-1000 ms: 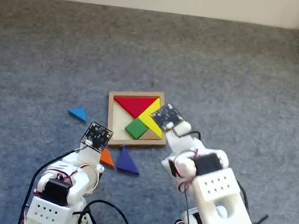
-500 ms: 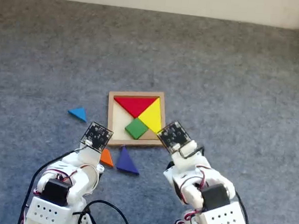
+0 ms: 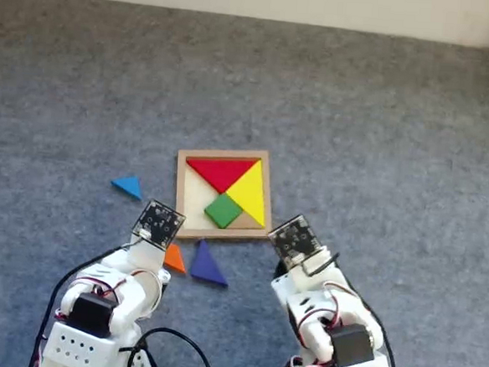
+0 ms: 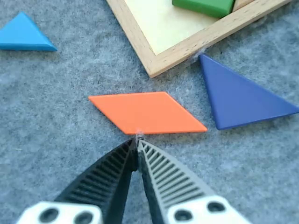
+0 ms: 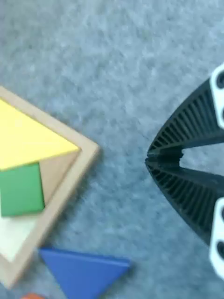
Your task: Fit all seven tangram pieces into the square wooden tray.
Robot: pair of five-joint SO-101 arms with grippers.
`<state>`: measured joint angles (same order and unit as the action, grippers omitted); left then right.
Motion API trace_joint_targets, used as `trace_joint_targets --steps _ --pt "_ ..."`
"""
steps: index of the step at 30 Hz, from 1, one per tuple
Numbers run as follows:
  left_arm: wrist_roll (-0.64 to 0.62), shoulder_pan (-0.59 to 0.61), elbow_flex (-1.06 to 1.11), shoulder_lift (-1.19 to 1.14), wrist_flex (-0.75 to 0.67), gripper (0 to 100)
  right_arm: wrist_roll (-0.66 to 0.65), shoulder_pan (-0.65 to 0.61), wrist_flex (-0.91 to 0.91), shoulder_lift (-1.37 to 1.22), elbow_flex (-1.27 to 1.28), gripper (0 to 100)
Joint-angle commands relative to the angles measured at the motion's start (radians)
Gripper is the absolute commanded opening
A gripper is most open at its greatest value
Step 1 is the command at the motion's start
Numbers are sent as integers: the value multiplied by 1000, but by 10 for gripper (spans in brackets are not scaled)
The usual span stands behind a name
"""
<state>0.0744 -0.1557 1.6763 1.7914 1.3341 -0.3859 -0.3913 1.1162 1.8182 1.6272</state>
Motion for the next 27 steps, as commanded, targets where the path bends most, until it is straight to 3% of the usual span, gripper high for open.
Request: trace_joint_targets --steps 1,4,9,12,20,27 --pt "-6 -15 21 45 0 7 -8 96 -107 21 44 10" --pt "-6 -15 21 45 0 7 34 154 -205 21 142 10" --pt "-6 -15 21 45 0 7 368 189 -193 19 194 9" --pt "-6 -15 21 45 0 7 474 189 -173 16 194 6" --pt "-6 -15 21 45 0 7 491 193 35 16 194 6" --pt "-6 -15 21 45 0 7 491 193 93 18 194 6"
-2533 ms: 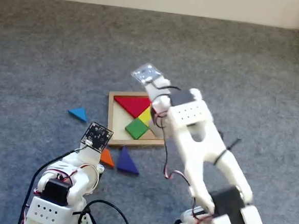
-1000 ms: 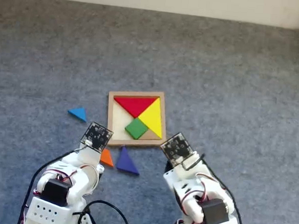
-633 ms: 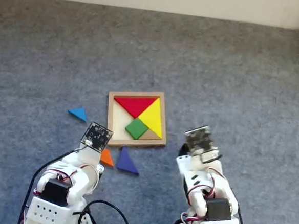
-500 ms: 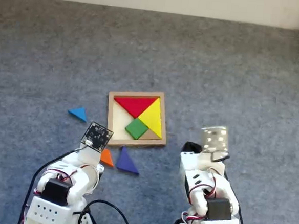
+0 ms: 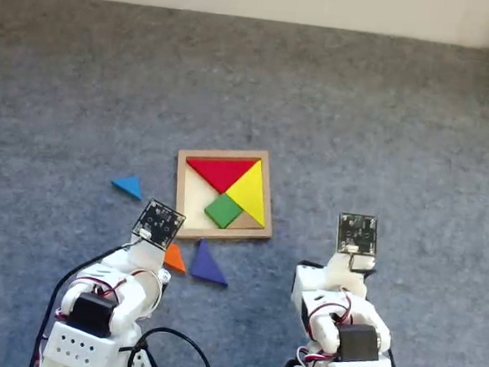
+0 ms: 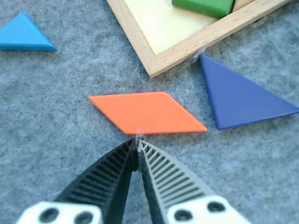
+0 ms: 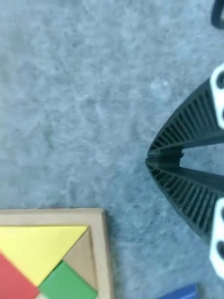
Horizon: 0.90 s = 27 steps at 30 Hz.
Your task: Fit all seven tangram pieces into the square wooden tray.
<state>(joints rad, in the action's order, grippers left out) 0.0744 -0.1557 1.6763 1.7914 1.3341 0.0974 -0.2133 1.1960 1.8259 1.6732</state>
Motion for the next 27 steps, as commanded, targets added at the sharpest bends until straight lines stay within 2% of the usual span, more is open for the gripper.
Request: trace_joint_targets --steps 1,4,27 --pt "-6 -15 21 45 0 7 11 15 13 8 148 6" --pt "-6 -15 21 45 0 7 9 18 56 10 147 6" --pt "-5 -39 21 45 2 6 11 18 54 12 147 6"
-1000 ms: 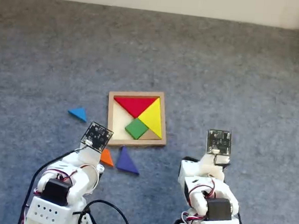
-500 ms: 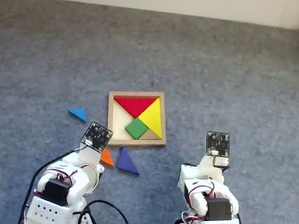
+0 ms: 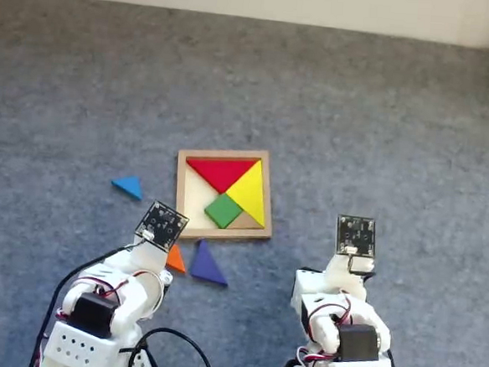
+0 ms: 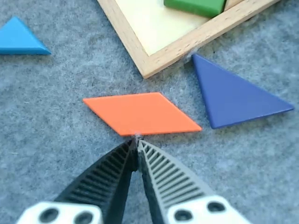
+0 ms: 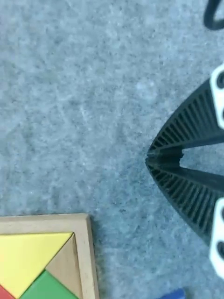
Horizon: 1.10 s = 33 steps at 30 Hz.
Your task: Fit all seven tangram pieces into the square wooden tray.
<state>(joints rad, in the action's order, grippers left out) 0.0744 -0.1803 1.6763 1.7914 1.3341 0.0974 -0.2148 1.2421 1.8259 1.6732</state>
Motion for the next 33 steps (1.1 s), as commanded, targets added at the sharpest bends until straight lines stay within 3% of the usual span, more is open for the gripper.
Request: trace_joint_targets --steps 1,5,15,17,21,25,29,33 --pt "-5 -13 19 45 2 6 11 19 8 12 147 6" --pt "-5 45 -68 45 6 6 11 19 8 12 147 6" --pt "-2 421 -122 45 -121 7 12 19 8 12 147 6" --pt "69 456 -131 45 -143 8 12 19 8 12 147 6" --pt "292 478 -133 45 -149 8 12 19 8 12 147 6" --pt "296 476 -174 44 -140 36 12 19 8 12 147 6" --pt "298 473 -271 44 -14 139 12 19 8 12 147 6" --pt "299 473 -349 44 32 150 12 19 8 12 147 6"
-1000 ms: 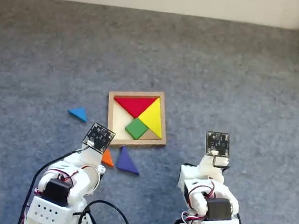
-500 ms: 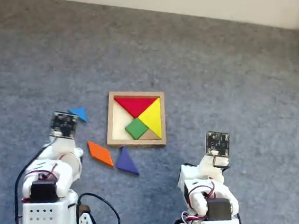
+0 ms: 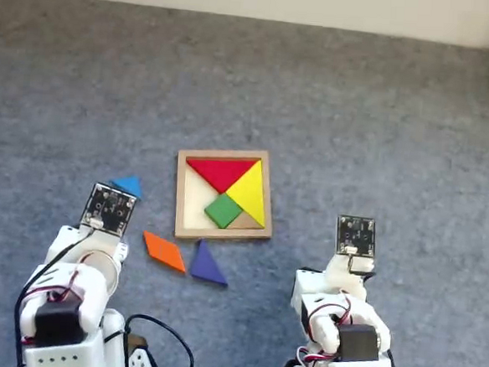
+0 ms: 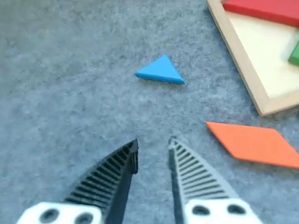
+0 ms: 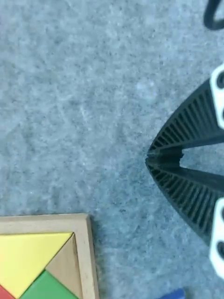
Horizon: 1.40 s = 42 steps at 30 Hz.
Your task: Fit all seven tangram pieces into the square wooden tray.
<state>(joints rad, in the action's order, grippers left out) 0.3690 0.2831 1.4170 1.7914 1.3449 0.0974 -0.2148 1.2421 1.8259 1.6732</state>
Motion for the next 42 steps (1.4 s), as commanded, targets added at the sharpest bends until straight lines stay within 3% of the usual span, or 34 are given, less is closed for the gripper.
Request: trace_joint_targets --steps 1,7,17,26,35,42 --pt "5 10 -97 44 23 159 12 19 8 12 147 6" --pt "5 10 -114 -73 17 229 12 19 8 12 147 6" --pt "-32 16 -407 -611 15 228 12 19 8 12 147 6" --pt "-169 16 -578 -1010 -155 231 12 19 8 12 147 6" --pt "-181 12 -708 -1353 -258 229 12 19 8 12 147 6" --pt "-446 15 -875 -1621 -256 230 12 19 8 12 147 6"
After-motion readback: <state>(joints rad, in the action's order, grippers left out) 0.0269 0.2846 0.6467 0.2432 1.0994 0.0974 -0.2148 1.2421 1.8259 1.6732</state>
